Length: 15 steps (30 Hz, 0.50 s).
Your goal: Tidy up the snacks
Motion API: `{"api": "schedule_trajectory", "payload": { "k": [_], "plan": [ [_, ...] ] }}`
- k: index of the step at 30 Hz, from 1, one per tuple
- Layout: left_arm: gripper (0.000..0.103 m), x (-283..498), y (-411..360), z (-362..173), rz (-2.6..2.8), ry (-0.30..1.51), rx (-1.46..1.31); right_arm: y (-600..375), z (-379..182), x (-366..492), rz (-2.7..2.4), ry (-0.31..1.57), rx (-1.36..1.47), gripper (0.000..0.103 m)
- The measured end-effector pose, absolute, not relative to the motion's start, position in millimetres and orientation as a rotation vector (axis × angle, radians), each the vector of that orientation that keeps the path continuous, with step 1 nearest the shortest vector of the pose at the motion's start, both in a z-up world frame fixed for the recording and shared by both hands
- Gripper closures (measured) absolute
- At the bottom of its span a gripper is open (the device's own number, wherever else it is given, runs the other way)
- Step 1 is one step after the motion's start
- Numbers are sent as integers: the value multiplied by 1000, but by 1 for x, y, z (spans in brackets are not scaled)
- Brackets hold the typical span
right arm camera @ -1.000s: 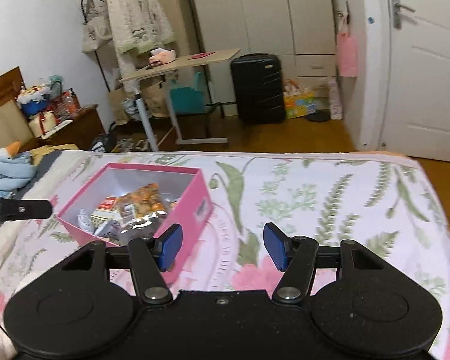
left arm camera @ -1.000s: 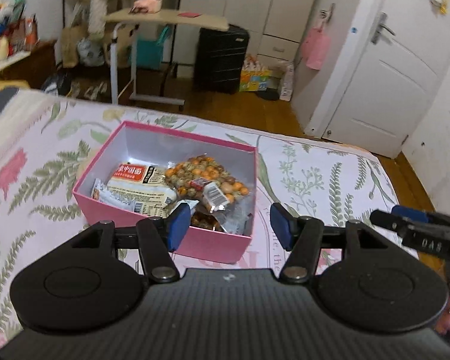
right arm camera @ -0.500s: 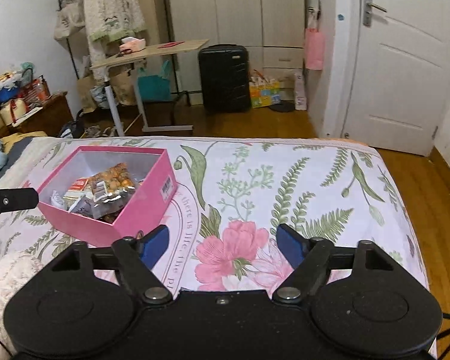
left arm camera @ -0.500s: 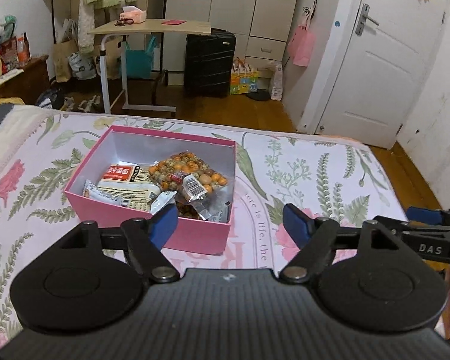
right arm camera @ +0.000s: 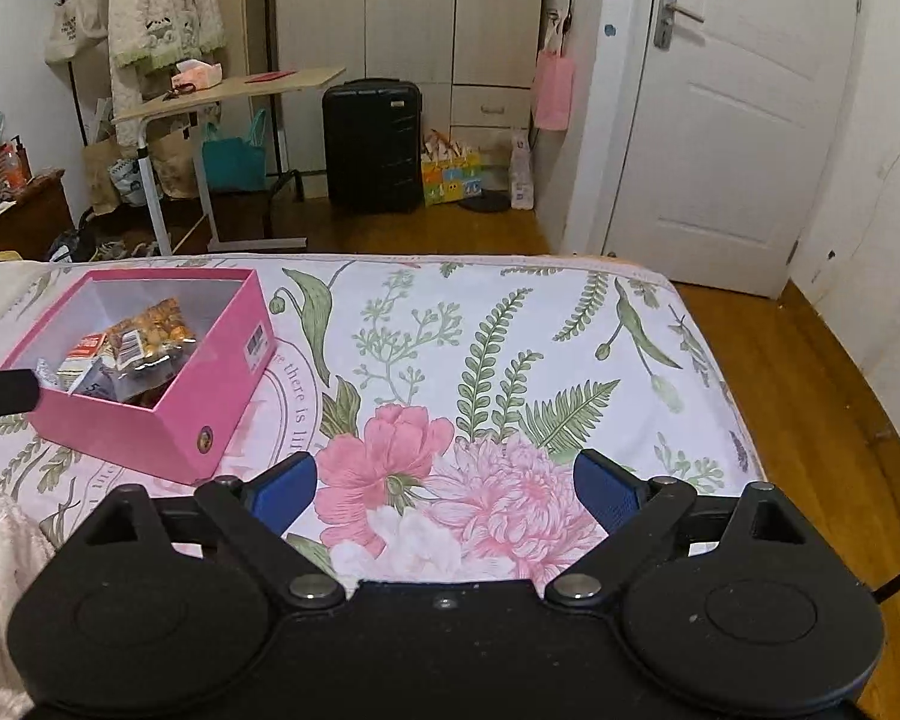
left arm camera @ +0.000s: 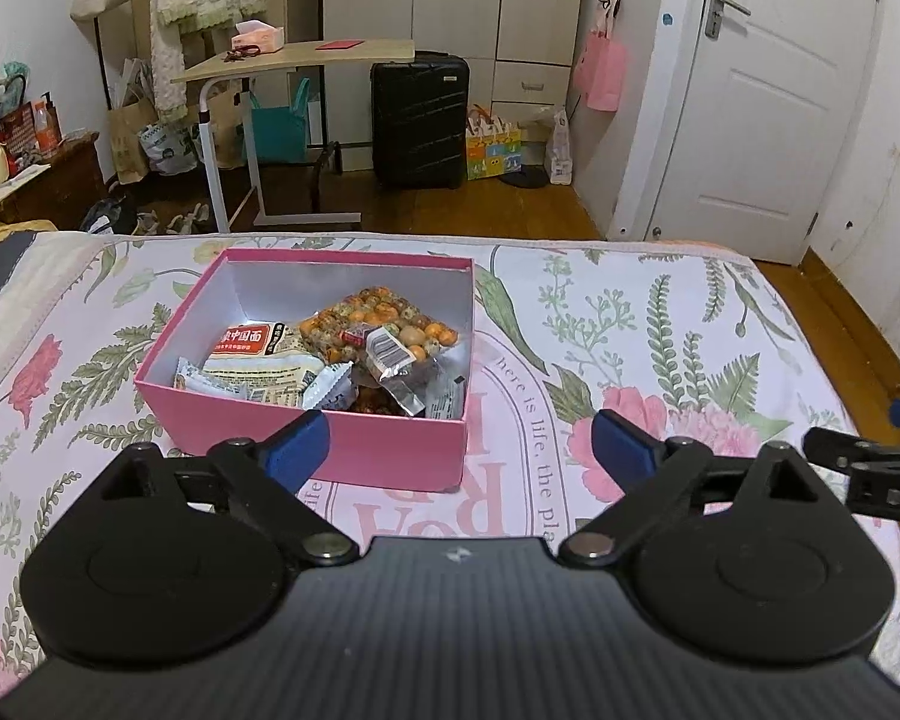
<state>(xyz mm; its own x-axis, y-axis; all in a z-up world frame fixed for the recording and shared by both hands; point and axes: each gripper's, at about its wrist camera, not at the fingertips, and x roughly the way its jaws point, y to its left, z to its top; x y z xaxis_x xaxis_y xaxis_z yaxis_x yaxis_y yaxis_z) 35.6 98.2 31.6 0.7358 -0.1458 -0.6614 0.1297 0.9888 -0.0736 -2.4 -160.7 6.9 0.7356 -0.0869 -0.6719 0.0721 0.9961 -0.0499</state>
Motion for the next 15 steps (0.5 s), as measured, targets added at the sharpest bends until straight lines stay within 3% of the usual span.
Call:
{"api": "schedule_trajectory", "payload": {
  "k": [15],
  "plan": [
    [8,30,86,20,-153,765,-1,-159,14,-27,-103,738,19,8]
  ]
}}
